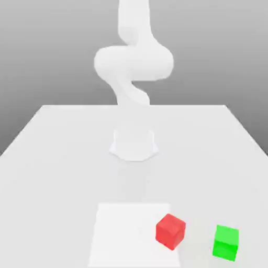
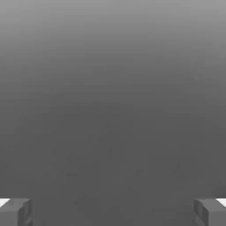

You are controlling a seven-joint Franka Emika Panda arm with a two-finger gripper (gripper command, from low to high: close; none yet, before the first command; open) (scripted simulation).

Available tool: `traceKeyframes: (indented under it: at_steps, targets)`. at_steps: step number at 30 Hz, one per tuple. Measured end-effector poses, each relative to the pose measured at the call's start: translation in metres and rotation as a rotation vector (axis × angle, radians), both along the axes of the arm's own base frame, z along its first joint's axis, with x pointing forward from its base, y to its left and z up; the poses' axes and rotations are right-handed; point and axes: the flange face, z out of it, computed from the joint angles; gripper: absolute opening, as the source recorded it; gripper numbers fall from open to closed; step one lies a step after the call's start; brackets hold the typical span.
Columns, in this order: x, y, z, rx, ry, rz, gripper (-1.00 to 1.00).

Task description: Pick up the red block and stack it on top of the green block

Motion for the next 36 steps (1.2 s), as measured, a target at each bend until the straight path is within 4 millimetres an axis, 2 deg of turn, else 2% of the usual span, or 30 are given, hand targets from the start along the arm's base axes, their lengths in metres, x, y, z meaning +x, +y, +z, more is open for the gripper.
traceKeyframes:
  at_steps: [5,8,11,16,20,22,27,28,33,34,36]
  targets:
    - [0.055,0.019,-0.100,-0.046,0.157,0.173,0.00]
    - [0.075,0.033,-0.163,-0.079,0.245,0.273,0.00]
    - [0.085,0.049,-0.226,-0.118,0.332,0.370,0.00]
    - [0.081,0.070,-0.329,-0.195,0.473,0.531,0.00]
    - [0.062,0.085,-0.407,-0.273,0.583,0.666,0.00]
    - [0.050,0.084,-0.442,-0.311,0.636,0.720,0.00]
    - [0.046,0.083,-0.503,-0.329,0.660,0.745,0.00]
    - [0.045,0.083,-0.515,-0.329,0.661,0.746,-1.00]
    - [0.045,0.082,-0.515,-0.328,0.663,0.746,-1.00]
    - [0.044,0.082,-0.521,-0.328,0.663,0.745,-1.00]
    - [0.045,0.083,-0.510,-0.329,0.661,0.746,-1.00]
